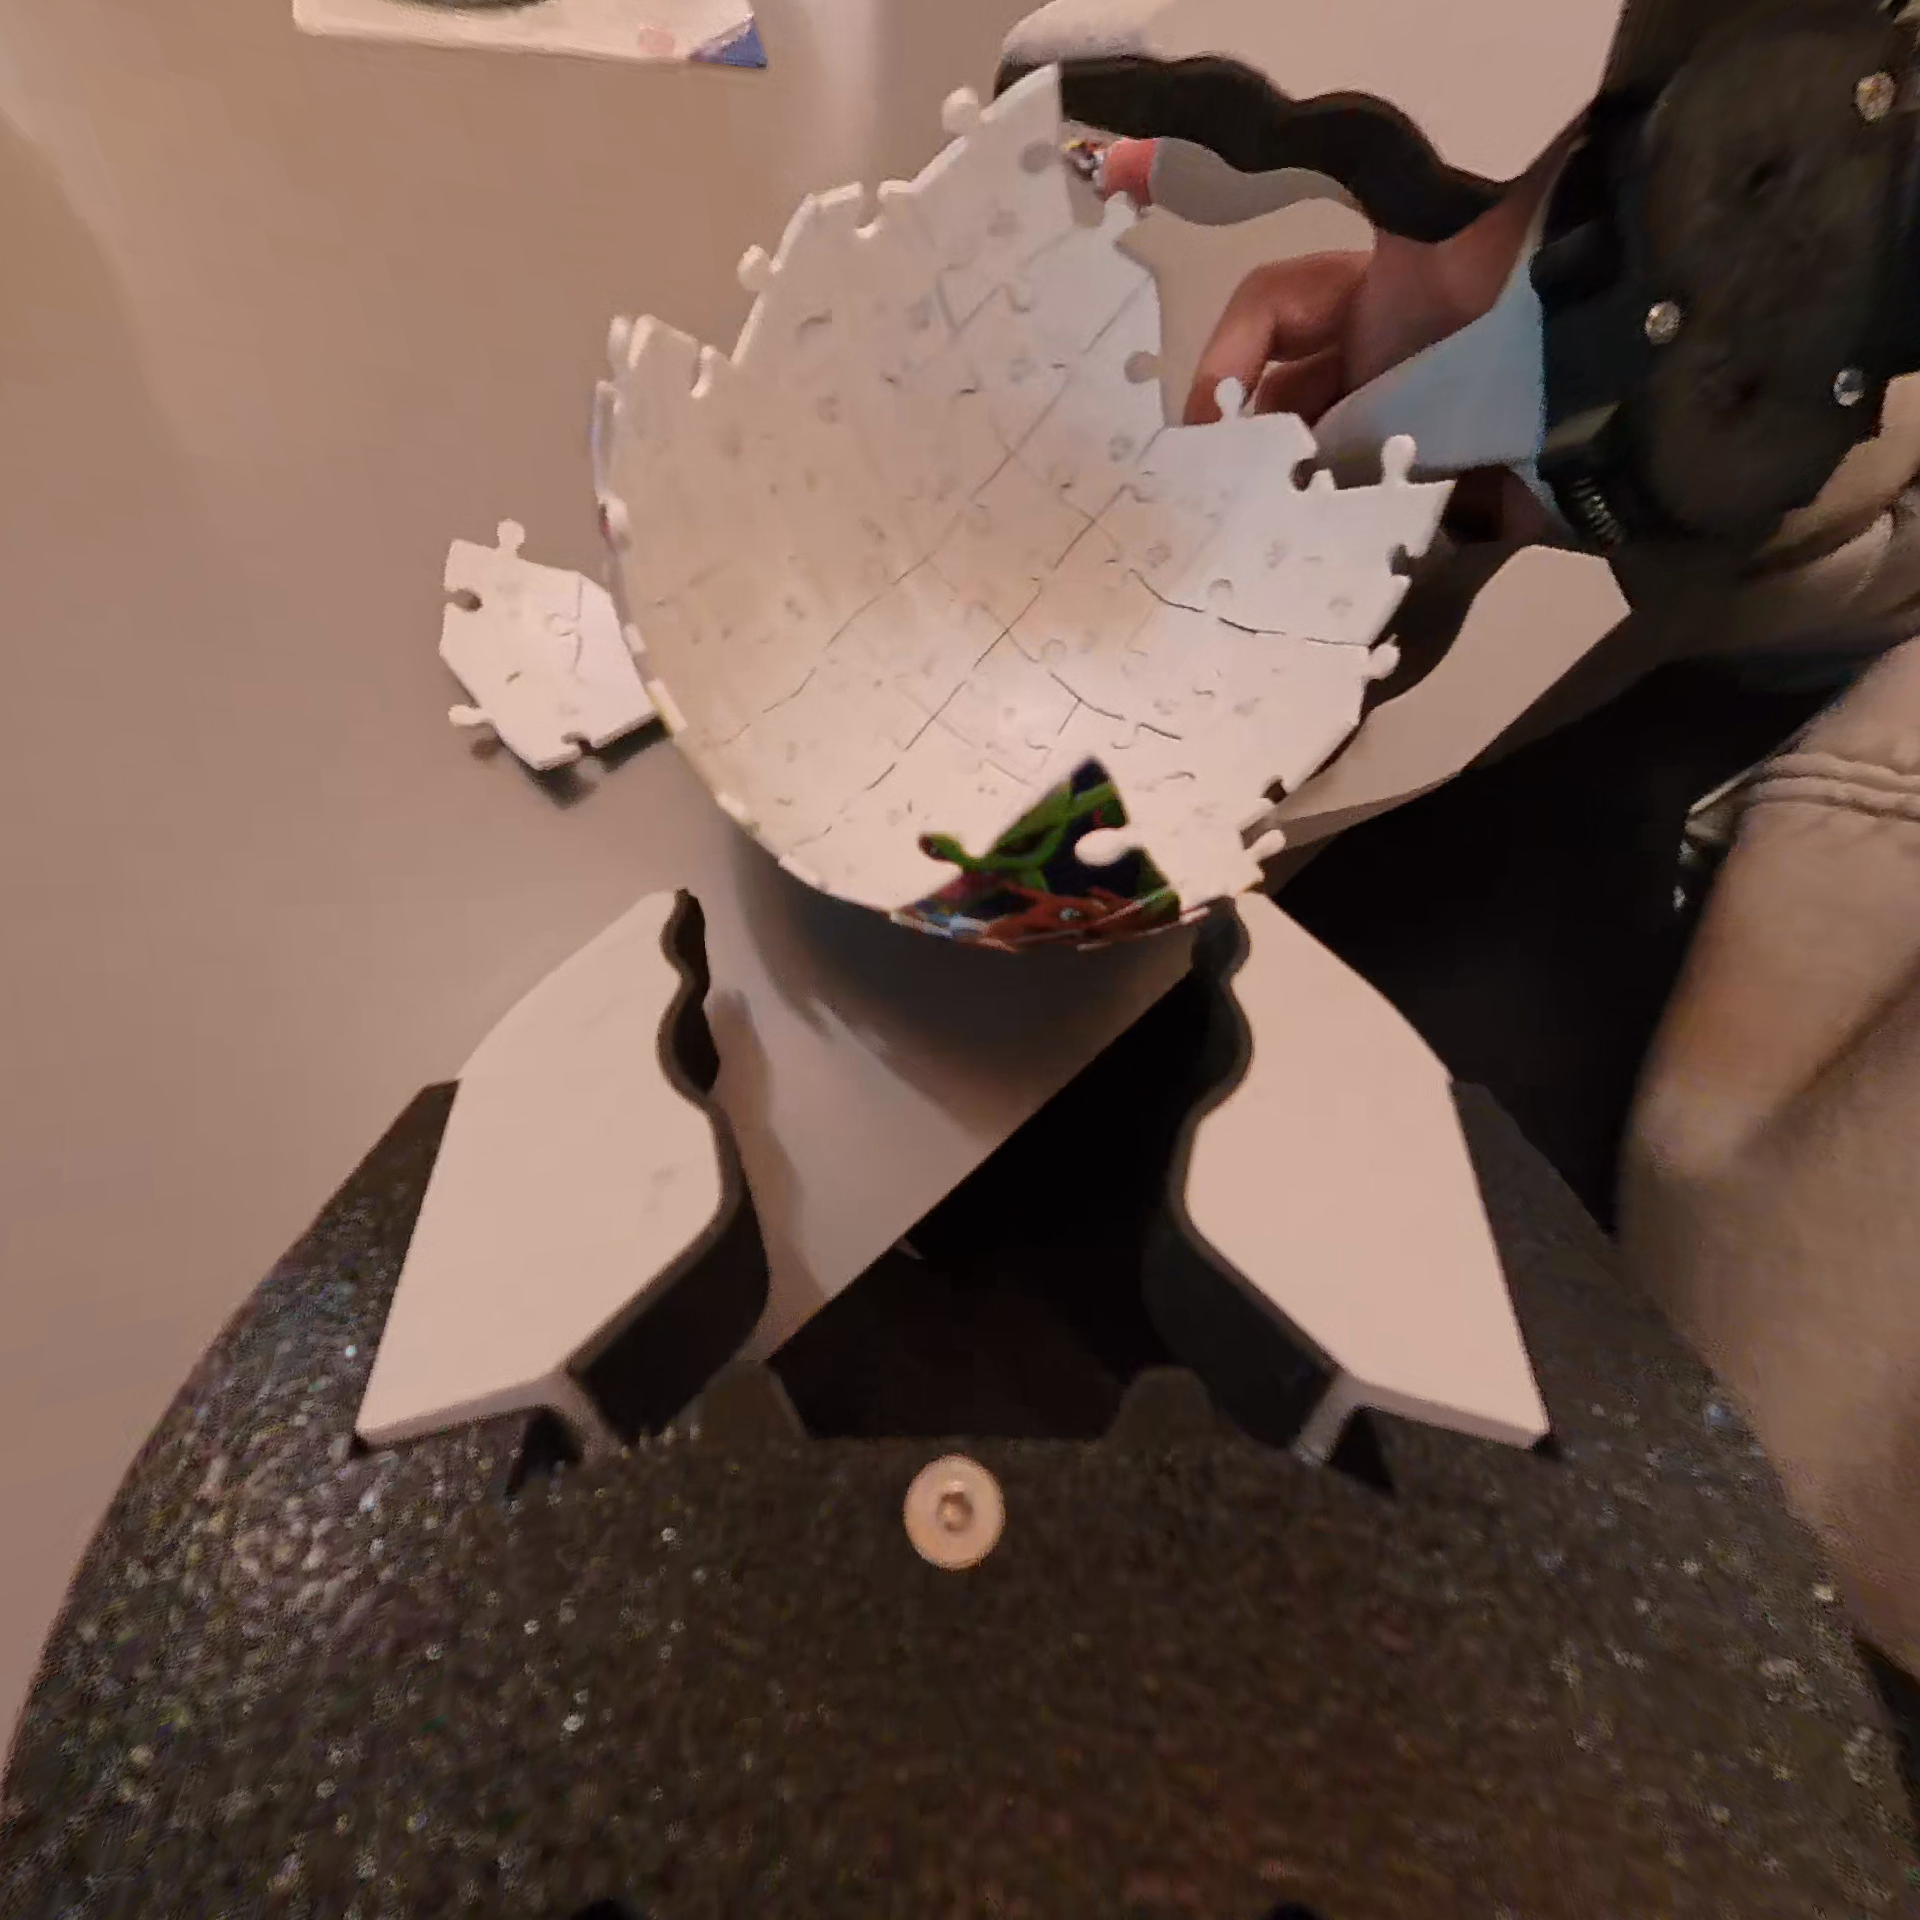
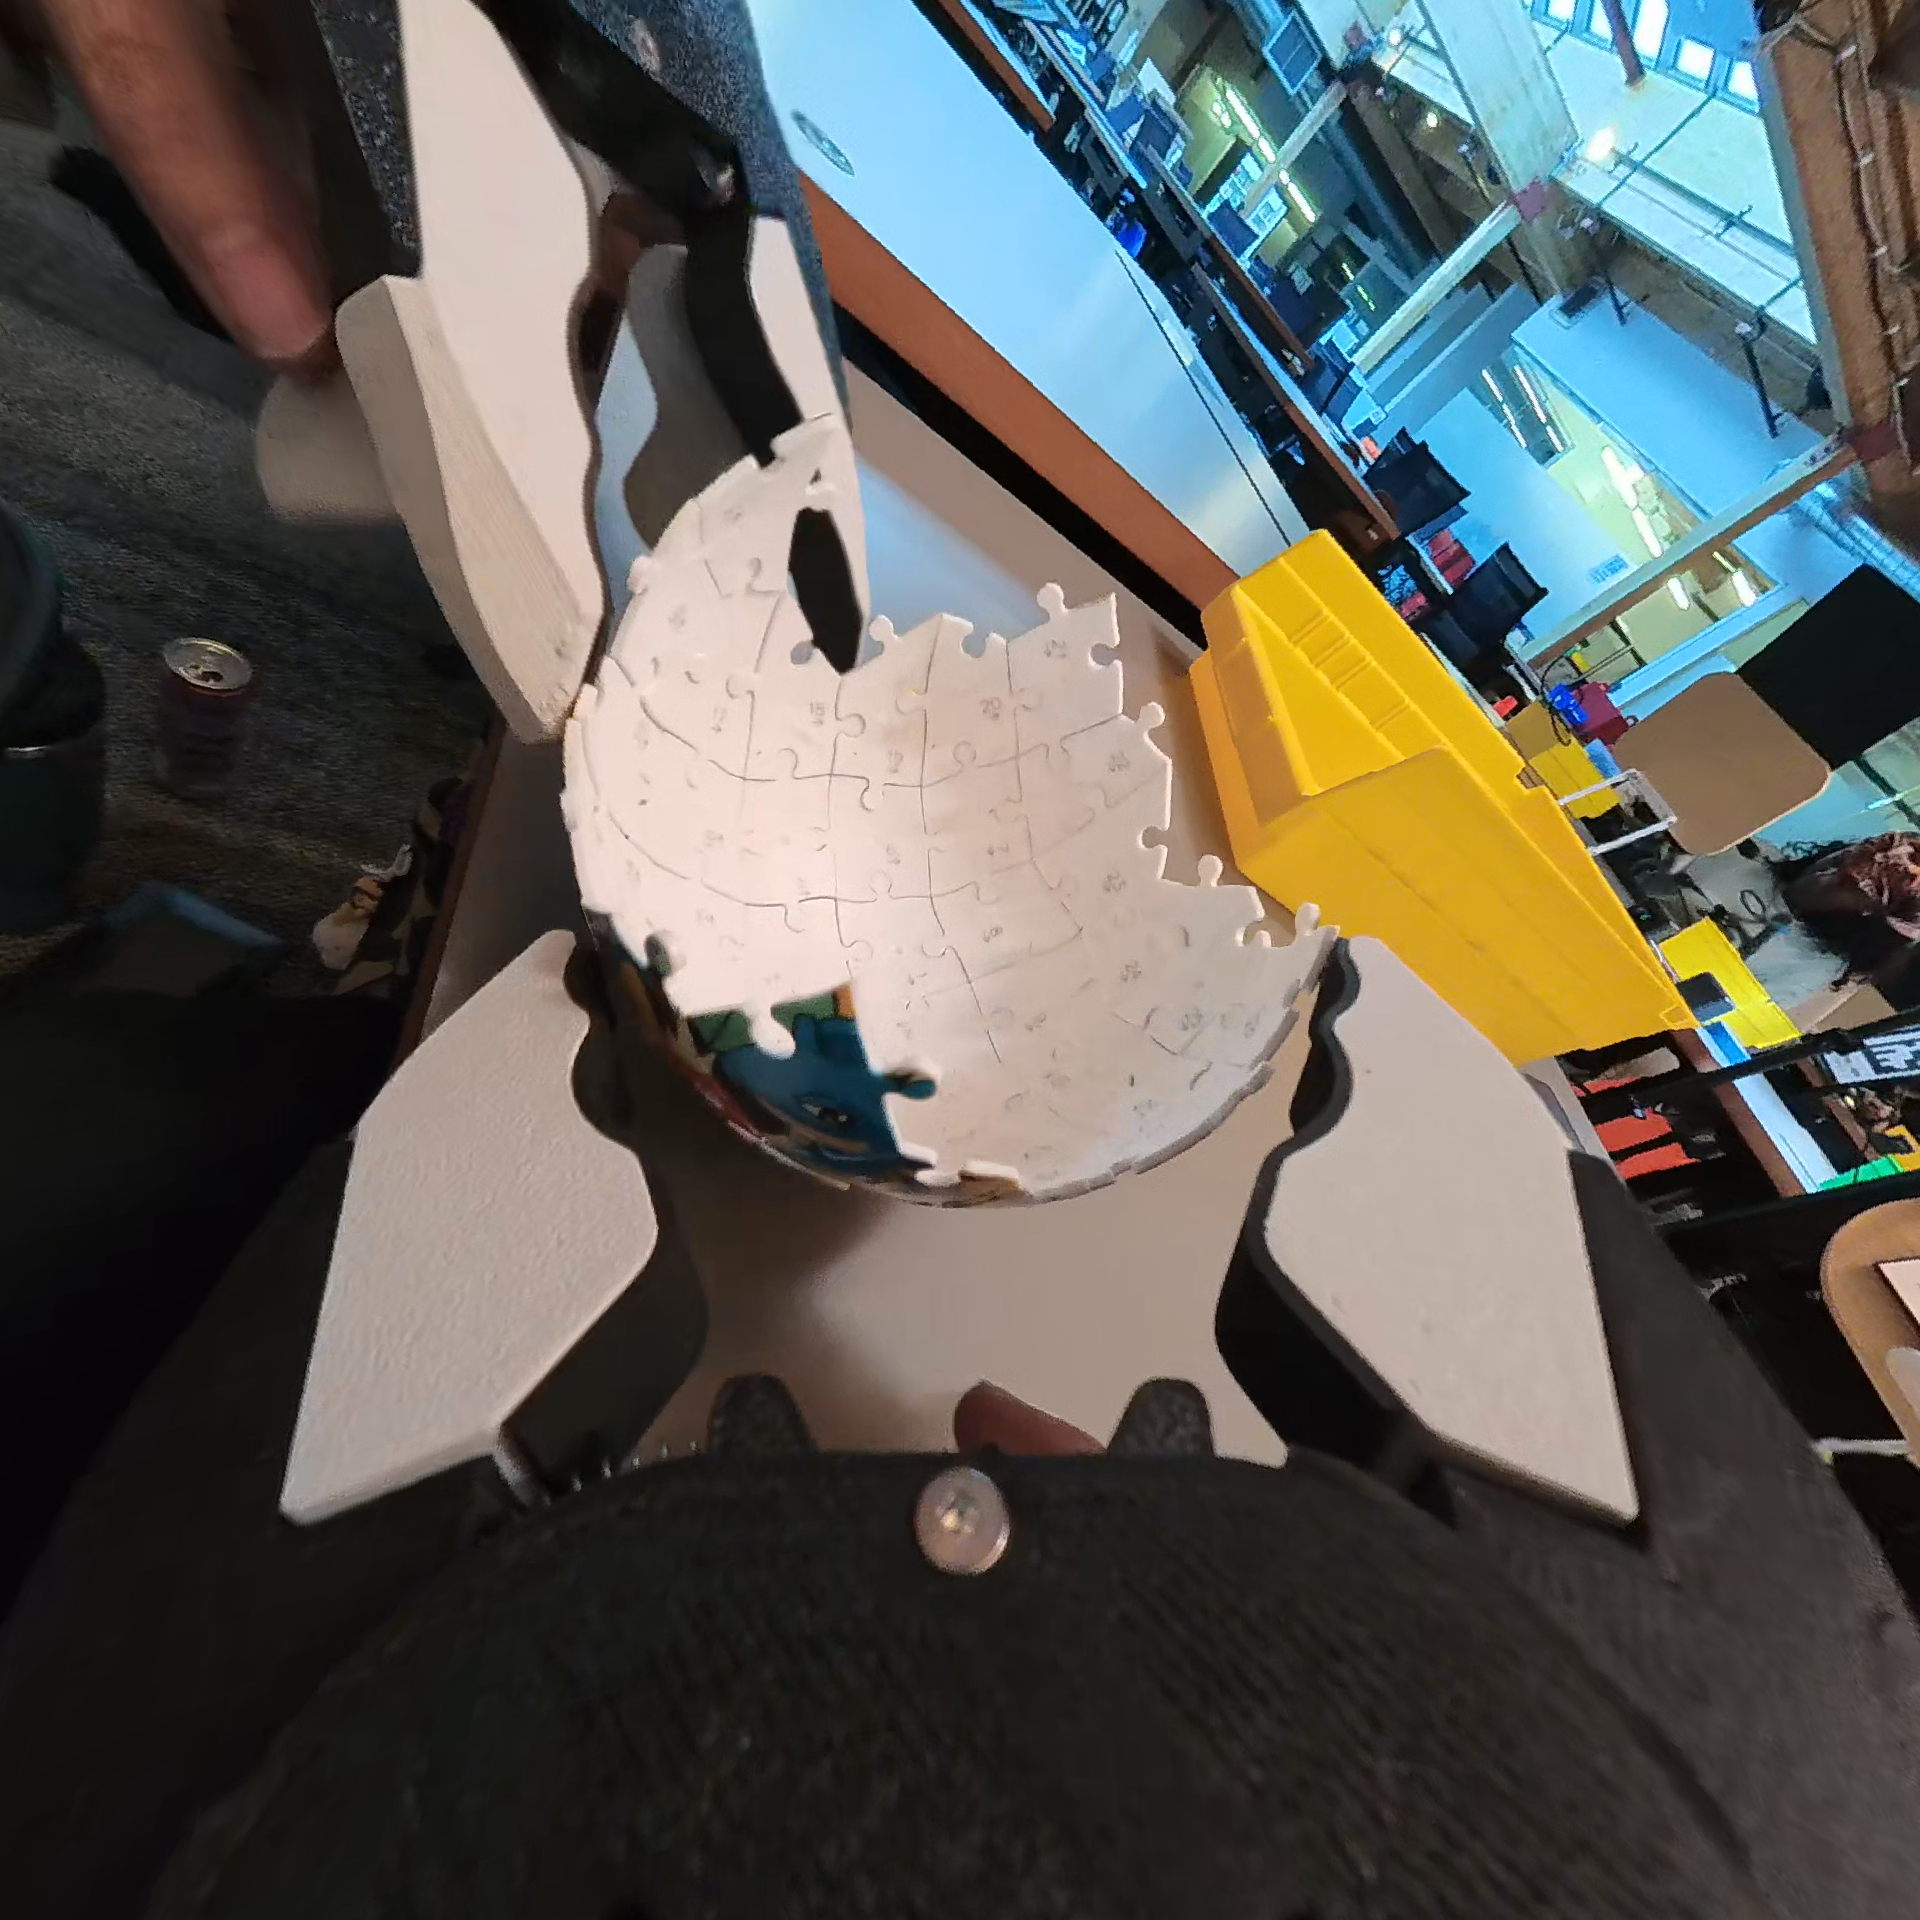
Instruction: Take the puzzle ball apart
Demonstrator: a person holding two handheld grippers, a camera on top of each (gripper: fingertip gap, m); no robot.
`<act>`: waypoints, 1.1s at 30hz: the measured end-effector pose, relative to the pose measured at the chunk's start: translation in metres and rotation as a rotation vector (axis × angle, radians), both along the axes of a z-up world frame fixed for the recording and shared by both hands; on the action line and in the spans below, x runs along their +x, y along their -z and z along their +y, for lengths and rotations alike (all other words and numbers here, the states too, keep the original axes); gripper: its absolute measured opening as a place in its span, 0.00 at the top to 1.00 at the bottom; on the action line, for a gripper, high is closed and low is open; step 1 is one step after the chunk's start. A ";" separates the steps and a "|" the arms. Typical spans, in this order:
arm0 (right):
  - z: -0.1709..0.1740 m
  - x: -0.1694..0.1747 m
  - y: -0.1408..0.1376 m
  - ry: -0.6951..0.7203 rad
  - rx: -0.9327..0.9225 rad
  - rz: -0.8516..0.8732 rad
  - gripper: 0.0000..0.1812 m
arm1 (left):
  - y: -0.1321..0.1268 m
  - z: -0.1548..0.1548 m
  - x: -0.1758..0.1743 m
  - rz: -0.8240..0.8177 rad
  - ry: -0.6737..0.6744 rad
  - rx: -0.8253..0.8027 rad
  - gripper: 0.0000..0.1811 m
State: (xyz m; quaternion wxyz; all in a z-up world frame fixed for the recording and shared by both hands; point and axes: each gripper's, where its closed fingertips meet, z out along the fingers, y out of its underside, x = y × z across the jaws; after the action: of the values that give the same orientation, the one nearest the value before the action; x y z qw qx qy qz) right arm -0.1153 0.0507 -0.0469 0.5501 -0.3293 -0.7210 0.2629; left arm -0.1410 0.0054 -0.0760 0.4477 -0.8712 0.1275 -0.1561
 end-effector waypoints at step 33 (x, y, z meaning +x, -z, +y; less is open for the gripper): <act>0.037 0.031 0.032 -0.092 -0.426 -0.417 0.34 | 0.019 0.041 0.019 0.203 0.161 -0.052 0.57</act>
State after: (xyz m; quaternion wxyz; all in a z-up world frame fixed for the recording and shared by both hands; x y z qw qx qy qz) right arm -0.0840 0.0880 -0.0791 0.2963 -0.4510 -0.7612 0.3596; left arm -0.1223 0.0460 -0.0948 0.3956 -0.8809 0.2374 -0.1059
